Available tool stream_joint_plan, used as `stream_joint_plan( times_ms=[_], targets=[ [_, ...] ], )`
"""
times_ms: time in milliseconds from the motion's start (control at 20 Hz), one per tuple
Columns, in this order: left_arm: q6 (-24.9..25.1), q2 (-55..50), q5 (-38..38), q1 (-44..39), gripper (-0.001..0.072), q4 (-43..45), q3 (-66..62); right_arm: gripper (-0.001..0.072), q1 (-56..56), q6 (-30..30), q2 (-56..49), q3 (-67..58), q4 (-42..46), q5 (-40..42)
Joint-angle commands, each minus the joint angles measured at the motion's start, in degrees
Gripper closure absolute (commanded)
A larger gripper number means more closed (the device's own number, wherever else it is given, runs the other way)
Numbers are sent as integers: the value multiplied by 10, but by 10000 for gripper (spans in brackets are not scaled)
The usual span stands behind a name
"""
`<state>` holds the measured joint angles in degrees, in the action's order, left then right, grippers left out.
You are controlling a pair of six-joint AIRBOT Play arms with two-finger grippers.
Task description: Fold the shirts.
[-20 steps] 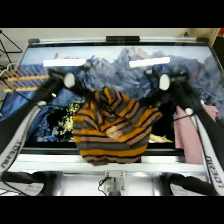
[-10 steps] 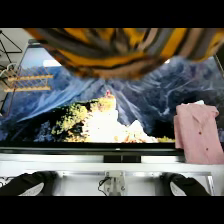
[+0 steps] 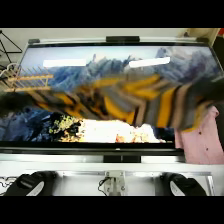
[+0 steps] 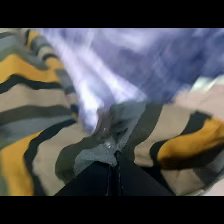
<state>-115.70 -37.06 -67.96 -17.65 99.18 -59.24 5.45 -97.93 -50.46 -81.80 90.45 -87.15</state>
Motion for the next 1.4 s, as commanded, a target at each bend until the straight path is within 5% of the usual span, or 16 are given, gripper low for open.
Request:
stream_joint_plan(
  times_ms=[0,250,300,350,400,450,500,650,850,1050,1350],
  targets=[
    [-84,25,137,2,655,-76,262,656,-1,3,0,264,-115,98],
    [-96,16,189,3,635,-76,323,638,-1,3,-47,370,-52,164],
    [-72,17,189,3,532,-74,309,630,-1,3,-47,359,-30,172],
    [-37,17,188,3,335,-74,287,629,-1,3,-47,336,-2,173],
    [-8,18,180,3,201,-71,261,494,-1,3,-47,305,29,169],
    [10,18,167,4,173,-62,231,139,-1,10,-47,270,56,164],
    [19,18,149,6,173,-49,197,59,-1,33,-47,232,73,158],
    [43,14,106,16,144,-39,118,59,1,73,-47,125,70,141],
    [106,-38,86,-6,144,-146,123,59,57,74,-64,121,-82,139],
    [132,-163,126,-82,147,-229,162,59,169,85,-152,177,-202,178],
    [133,-323,173,-150,147,-238,164,59,263,111,-325,181,-239,191]
  ],
)
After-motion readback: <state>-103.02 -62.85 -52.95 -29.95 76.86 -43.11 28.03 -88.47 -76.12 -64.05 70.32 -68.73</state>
